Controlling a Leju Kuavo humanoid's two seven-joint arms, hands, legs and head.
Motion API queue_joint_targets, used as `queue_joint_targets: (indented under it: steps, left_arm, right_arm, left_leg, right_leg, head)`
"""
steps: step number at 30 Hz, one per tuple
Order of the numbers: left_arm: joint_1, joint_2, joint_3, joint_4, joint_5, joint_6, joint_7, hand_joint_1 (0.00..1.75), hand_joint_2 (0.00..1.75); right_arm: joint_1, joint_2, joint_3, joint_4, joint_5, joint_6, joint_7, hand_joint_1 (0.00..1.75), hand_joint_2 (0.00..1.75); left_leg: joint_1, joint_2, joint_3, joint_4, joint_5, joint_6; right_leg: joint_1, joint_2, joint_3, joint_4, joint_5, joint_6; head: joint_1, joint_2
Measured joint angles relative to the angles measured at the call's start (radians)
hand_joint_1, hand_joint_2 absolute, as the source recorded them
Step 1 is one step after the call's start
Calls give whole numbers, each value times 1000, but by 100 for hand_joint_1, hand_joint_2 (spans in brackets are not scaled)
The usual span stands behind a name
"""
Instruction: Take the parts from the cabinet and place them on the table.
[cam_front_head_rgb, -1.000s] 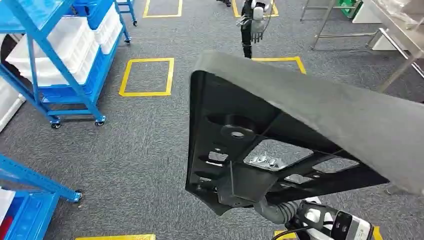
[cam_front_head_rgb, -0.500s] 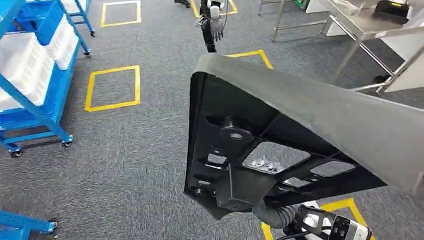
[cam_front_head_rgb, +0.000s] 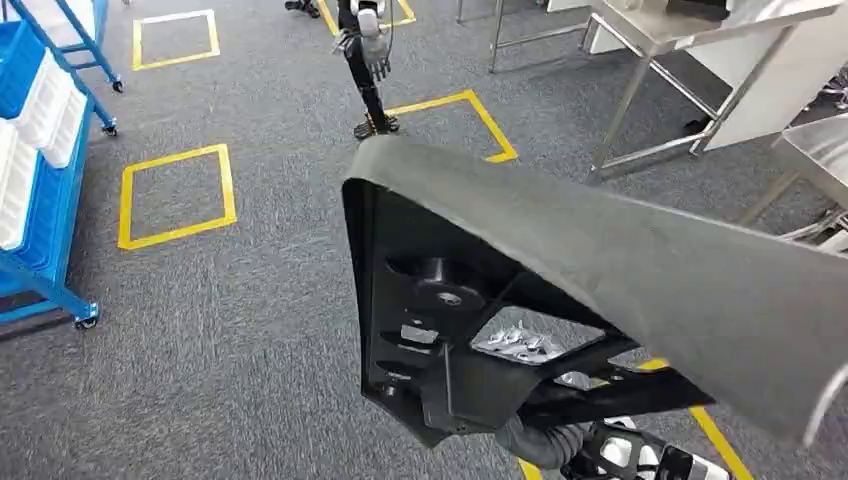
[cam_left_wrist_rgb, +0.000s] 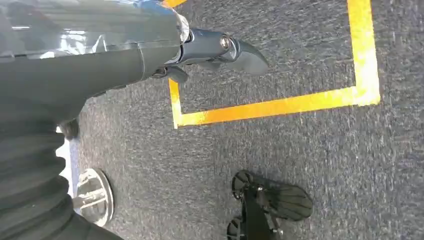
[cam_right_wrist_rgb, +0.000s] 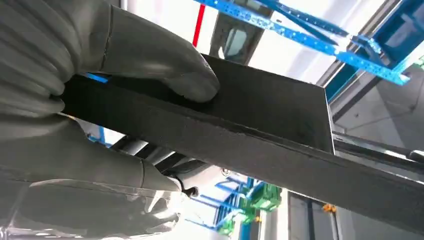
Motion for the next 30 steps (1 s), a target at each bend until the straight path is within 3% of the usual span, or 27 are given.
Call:
queue_joint_targets:
  steps: [2,3,4,6,7,8,9,10,11,12,13,15,17,18,19,20,22,23,24,25,27,28,29,30]
  left_arm:
    - [-3,-3,0,0,1,0,0,0,175]
    - [-4,-4,0,0,2,-1,0,0,175]
    - [-4,-6,0,0,5,-2,0,0,175]
    - [-1,-7,3,0,7,-2,-1,0,175]
    - [2,-7,5,0,7,-2,-2,0,175]
    - [4,-7,5,0,7,-3,-3,0,175]
    - [4,-7,5,0,7,-3,-4,0,175]
    - [4,-7,5,0,7,-4,-6,0,175]
    - [4,-7,5,0,7,-5,-8,0,175]
    - [4,-7,5,0,7,-5,-11,0,175]
    - [5,-6,5,0,6,-5,-15,0,175]
    - [4,-6,5,0,5,-7,-18,0,175]
    - [2,-6,5,0,5,-7,-18,0,175]
    - [0,-8,5,0,5,-7,-17,0,175]
    - [-1,-8,5,0,5,-6,-17,0,175]
    - [0,-8,5,0,5,-5,-16,0,175]
    - [6,-8,5,0,5,-5,-16,0,175]
    - [8,-8,5,0,4,-4,-15,0,175]
    - [7,-8,5,0,4,-4,-15,0,175]
    - [6,-8,5,0,4,-4,-15,0,175]
    - [4,-8,5,0,4,-4,-15,0,175]
    - [4,-8,5,0,4,-4,-13,0,175]
    - [4,-8,5,0,4,-4,-11,0,175]
    - [4,-8,5,0,4,-3,-8,0,175]
  right_arm:
    - [1,0,6,-2,6,-3,0,175,175]
    - [1,0,9,-5,6,-3,0,175,175]
    - [-3,0,11,-8,6,-4,0,175,175]
    - [-5,2,18,-8,6,-5,0,175,175]
    - [-3,2,21,-8,6,-6,0,175,175]
    - [-2,2,24,-8,6,-7,0,175,175]
    - [-2,2,26,-8,6,-8,0,175,175]
    - [-2,2,27,-8,6,-9,0,175,175]
    - [-2,2,27,-8,6,-10,0,175,175]
    - [-2,2,27,-8,6,-11,0,175,175]
    - [-2,2,28,-8,7,-13,0,175,175]
    - [-2,2,29,-8,12,-19,0,175,175]
    - [0,1,29,-8,13,-22,0,175,175]
    - [0,0,29,-8,13,-23,0,175,175]
    - [-2,0,29,-8,10,-23,0,175,175]
    - [-4,0,29,-8,8,-23,0,175,175]
    - [-3,0,29,-7,5,-23,0,175,175]
    - [-2,-2,29,-5,2,-23,0,175,175]
    - [-1,-3,29,-3,1,-23,0,175,175]
    - [-1,-4,29,-2,0,-24,0,175,175]
    - [-1,-5,28,-2,-2,-24,0,175,175]
    - [-2,-5,28,-2,-2,-25,0,175,175]
    - [-2,-5,28,-2,-2,-25,0,175,175]
    - [-1,-5,28,-3,-2,-26,0,175,175]
  left_leg:
    - [2,19,8,-2,-3,-12]
    - [9,-5,4,9,-13,-19]
    - [10,-44,-10,46,-41,-22]
    - [12,-71,-86,210,-126,-27]
    - [12,-73,-125,290,-155,-28]
    - [12,-74,-147,331,-158,-28]
    - [12,-74,-146,323,-138,-26]
    - [12,-75,-123,265,-95,-23]
    - [12,-82,-82,173,-43,-20]
    - [12,-103,-40,81,2,-16]
    - [12,-151,-15,24,3,-10]
    - [9,-143,-11,9,2,-7]
    - [6,-128,-11,7,6,4]
    - [18,-113,-8,-8,15,16]
    - [15,-103,-6,-12,17,22]
    - [14,-93,-7,-12,19,26]
    - [9,-70,-8,-12,17,28]
    - [8,-57,-10,-11,17,28]
    - [8,-45,-10,-11,16,28]
    - [8,-35,-9,-10,15,27]
    - [8,-19,-5,-8,11,23]
    - [6,-14,-2,-6,9,18]
    - [0,-6,-3,-2,4,10]
    - [1,0,-2,-3,3,6]
  right_leg:
    - [1,20,1,-5,2,-13]
    - [-6,26,6,-10,7,-20]
    - [-6,33,6,-10,7,-25]
    - [-3,50,4,-10,8,-31]
    - [-1,61,4,-10,8,-33]
    - [0,72,4,-9,8,-33]
    - [0,83,5,-9,8,-33]
    - [0,95,8,-8,8,-32]
    - [0,106,11,-8,7,-31]
    - [-1,117,13,-7,6,-29]
    - [0,125,12,-6,6,-25]
    - [-3,143,1,-4,10,-11]
    - [-7,162,-2,-10,17,3]
    - [-3,155,-4,-3,10,8]
    - [1,105,-17,25,-13,10]
    - [0,76,-47,83,-51,12]
    - [-4,57,-122,238,-120,18]
    - [-5,54,-151,296,-134,20]
    - [-6,52,-155,301,-120,23]
    - [-7,48,-134,258,-89,23]
    - [-7,25,-37,79,-6,17]
    - [-3,-17,8,2,11,10]
    - [6,-21,11,-12,4,6]
    - [6,-6,7,-12,6,2]
  head:
    - [0,0]
    - [0,0]
    - [0,0]
    - [0,0]
    - [0,0]
    - [0,0]
    - [0,0]
    - [0,0]
    - [0,0]
    - [0,0]
    - [0,0]
    - [0,0]
    - [0,0]
    - [0,0]
    - [0,0]
    - [0,0]
    - [0,0]
    - [0,0]
    - [0,0]
    - [0,0]
    - [0,0]
    - [0,0]
    - [0,0]
    - [0,0]
